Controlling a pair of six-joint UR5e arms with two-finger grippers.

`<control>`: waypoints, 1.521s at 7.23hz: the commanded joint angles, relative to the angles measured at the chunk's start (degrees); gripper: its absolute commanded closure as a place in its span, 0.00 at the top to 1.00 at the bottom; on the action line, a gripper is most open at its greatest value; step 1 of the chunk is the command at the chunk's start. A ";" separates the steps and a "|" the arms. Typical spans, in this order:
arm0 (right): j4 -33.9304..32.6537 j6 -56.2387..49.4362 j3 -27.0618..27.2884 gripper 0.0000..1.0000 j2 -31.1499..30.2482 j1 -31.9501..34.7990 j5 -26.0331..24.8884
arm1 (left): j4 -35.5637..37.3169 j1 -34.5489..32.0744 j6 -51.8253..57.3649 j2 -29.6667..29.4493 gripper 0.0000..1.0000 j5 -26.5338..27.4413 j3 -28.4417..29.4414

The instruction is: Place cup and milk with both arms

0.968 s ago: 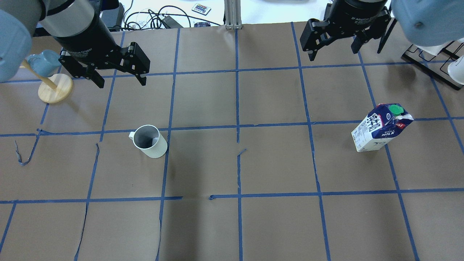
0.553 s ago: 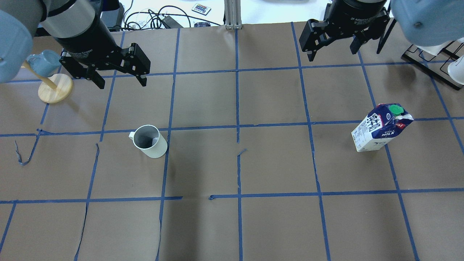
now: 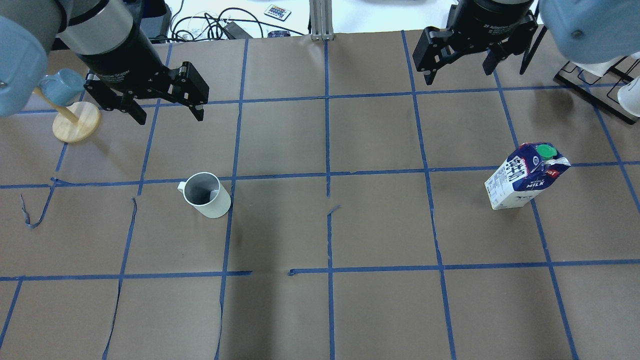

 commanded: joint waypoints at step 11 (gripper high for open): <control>2.50 0.68 0.00 1.00 -0.10 -0.18 0.19 | 0.01 0.04 -0.01 0.02 1.00 0.27 -0.09</control>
